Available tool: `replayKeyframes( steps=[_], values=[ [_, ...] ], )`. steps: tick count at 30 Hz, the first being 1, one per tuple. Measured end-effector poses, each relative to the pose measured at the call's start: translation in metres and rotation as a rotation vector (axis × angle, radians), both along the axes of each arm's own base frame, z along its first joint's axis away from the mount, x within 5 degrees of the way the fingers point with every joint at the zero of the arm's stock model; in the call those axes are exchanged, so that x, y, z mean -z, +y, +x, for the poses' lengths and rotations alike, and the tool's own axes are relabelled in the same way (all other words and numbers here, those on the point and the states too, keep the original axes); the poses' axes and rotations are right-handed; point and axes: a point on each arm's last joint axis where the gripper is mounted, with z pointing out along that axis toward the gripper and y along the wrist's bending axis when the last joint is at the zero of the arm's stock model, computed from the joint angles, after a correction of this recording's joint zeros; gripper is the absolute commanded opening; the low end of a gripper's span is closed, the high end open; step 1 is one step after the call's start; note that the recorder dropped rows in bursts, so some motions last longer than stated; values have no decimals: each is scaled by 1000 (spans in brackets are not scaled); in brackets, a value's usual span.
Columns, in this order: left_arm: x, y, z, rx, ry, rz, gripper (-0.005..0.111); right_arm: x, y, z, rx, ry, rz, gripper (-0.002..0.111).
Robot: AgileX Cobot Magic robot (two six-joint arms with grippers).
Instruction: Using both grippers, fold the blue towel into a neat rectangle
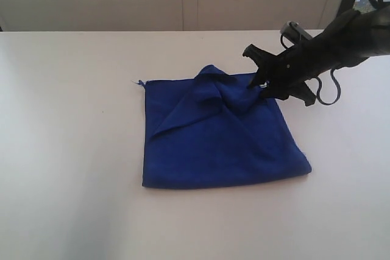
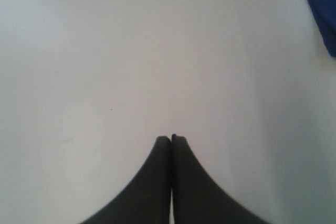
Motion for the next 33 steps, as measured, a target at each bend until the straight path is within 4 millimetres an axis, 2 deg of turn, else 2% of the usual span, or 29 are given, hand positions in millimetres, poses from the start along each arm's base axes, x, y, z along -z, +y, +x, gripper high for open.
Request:
replayKeyframes(
  steps=[7,15,24,33],
  values=[
    [0,0,0,0,0,0,0,0,0,0,-38,-17,-24,36],
    [0,0,0,0,0,0,0,-9,1,-1,-56,-37,-22,36],
    [0,0,0,0,0,0,0,-22,15,-2,-162,-109,106,36],
    [0,0,0,0,0,0,0,-18,15,-1,-172,-120,98,36]
  ],
)
